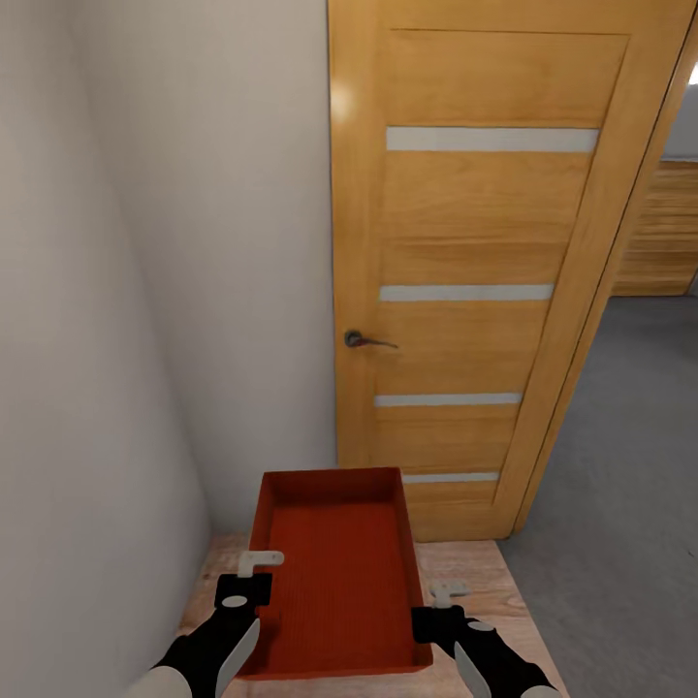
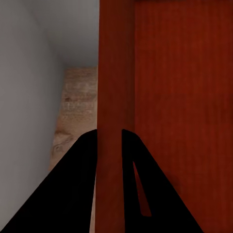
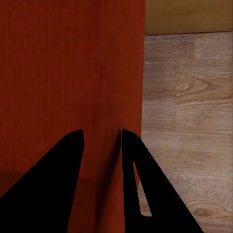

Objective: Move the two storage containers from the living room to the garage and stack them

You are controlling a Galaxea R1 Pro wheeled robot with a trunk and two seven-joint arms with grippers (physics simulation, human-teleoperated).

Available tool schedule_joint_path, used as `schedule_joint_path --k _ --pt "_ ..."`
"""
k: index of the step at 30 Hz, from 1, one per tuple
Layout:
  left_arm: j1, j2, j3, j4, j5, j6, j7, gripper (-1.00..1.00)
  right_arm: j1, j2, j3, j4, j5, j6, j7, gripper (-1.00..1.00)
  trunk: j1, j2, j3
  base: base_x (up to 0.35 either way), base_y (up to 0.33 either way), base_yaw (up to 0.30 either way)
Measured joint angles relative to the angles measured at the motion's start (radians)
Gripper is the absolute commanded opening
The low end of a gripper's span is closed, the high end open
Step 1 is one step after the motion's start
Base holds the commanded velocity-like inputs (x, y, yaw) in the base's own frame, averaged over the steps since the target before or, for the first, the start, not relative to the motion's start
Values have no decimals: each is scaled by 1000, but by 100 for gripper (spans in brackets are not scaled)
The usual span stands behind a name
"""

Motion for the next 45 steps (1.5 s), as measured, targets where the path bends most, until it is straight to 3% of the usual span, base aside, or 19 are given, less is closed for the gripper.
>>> schedule_joint_path --k 19,45 --pt "0 0 0 2 -1 0 -1 -100 0 -1 1 2 -1 0 1 -100 0 0 5 2 9 -199" --pt "0 -1 1 3 -2 0 0 -100 0 -1 1 3 -2 -1 1 -100 0 0 5 40 249 -284"
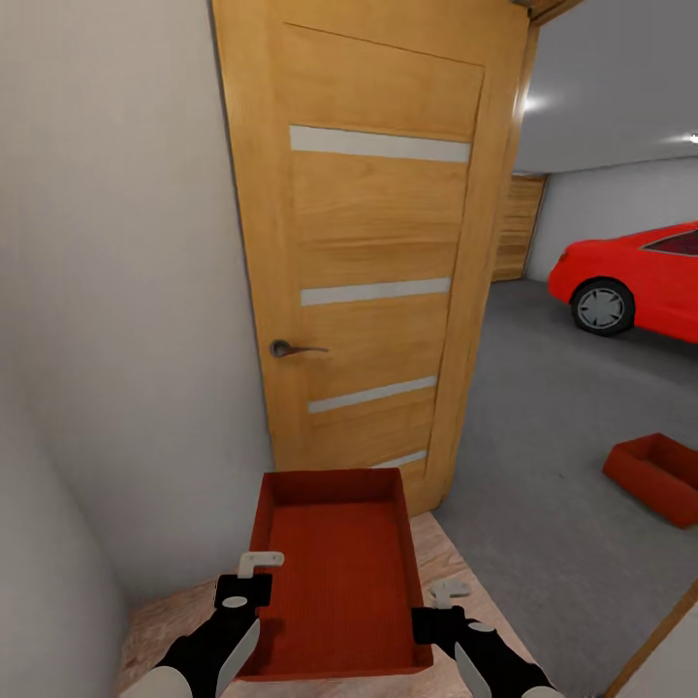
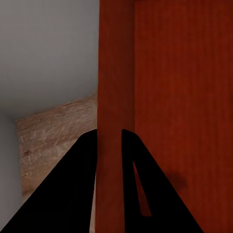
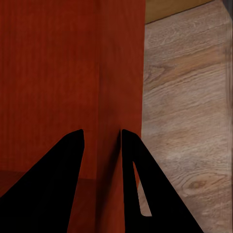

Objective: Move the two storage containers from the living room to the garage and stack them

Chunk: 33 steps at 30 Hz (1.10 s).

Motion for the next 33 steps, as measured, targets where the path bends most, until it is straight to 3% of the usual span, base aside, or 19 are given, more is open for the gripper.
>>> schedule_joint_path --k 18,33 --pt "0 0 -2 3 1 0 0 -100 0 1 -1 5 1 -2 -1 -100 0 0 8 9 4 -280" --pt "0 0 -1 0 -2 -4 0 -100 0 0 -1 3 0 -7 0 -100 -1 0 22 300 66 -252"
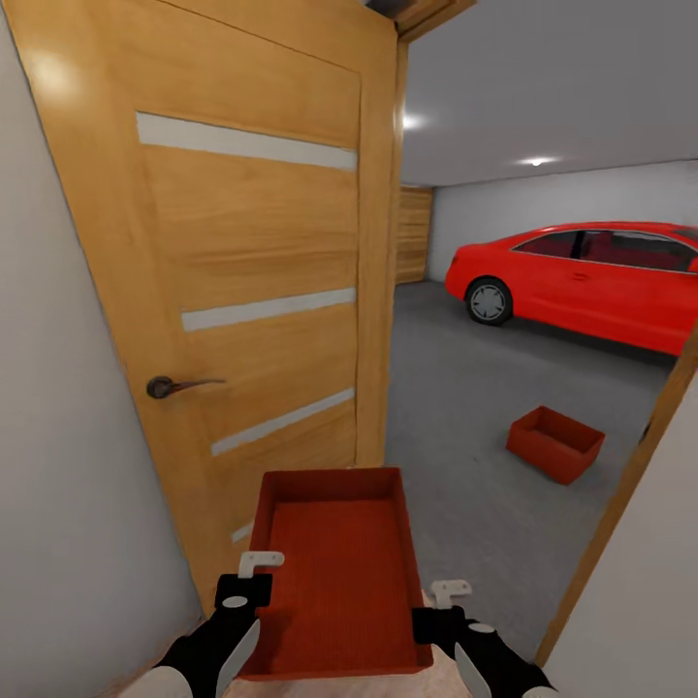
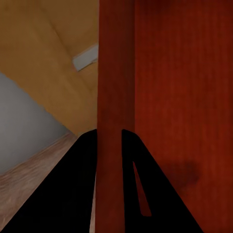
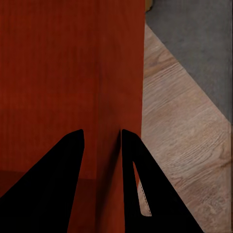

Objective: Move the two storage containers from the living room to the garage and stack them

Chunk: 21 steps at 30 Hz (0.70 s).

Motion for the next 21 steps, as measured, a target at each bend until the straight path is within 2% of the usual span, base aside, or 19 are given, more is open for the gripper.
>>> schedule_joint_path --k 3,6,14,21 --pt "0 0 0 1 0 3 0 -100 0 0 0 3 -1 2 0 -100 0 0 1 256 8 -70" --pt "0 0 -1 -1 -1 -8 1 -100 0 0 -1 -1 1 -7 0 -100 1 0 2 38 1 -117" --pt "0 0 -2 8 1 3 -1 -100 0 0 -1 10 0 0 0 -100 1 0 5 5 0 -233" --pt "1 0 -2 8 2 4 0 -100 0 0 -1 11 0 1 0 -100 1 0 5 0 0 -28"
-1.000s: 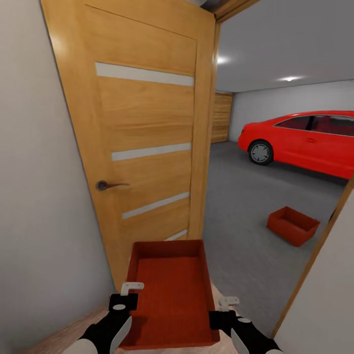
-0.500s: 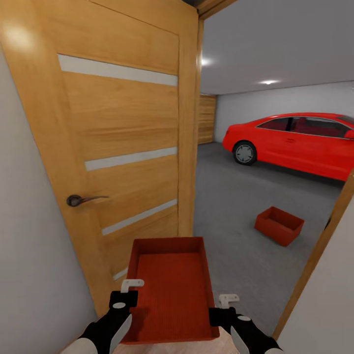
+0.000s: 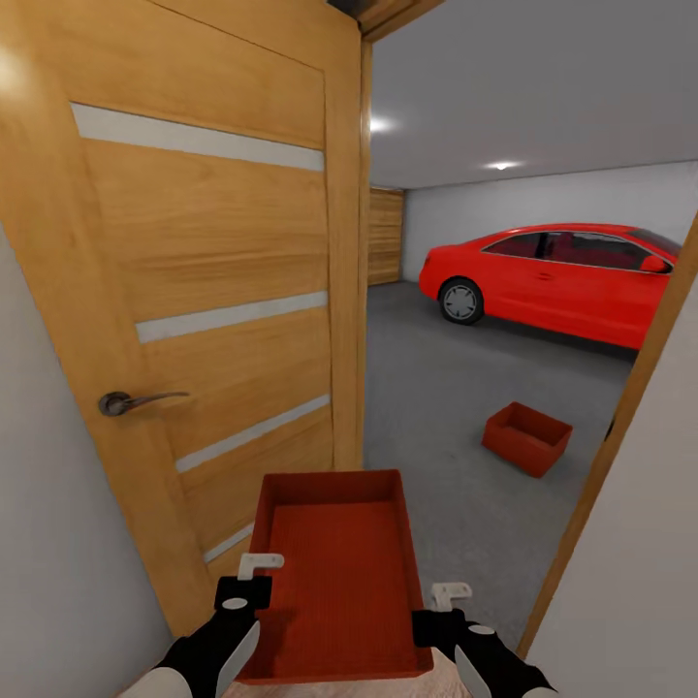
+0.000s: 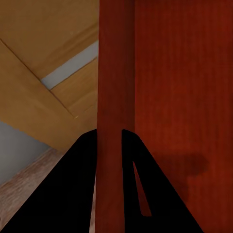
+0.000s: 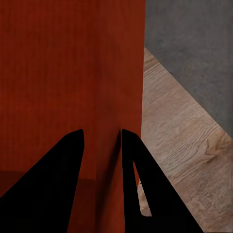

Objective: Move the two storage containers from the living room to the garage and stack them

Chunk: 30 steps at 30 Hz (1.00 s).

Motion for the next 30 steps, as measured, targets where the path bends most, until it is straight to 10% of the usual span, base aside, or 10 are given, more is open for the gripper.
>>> schedule_joint_path --k 30 --pt "0 0 1 -2 -2 -1 0 -100 0 0 0 -2 0 -2 0 -100 0 0 4 -141 0 -59"
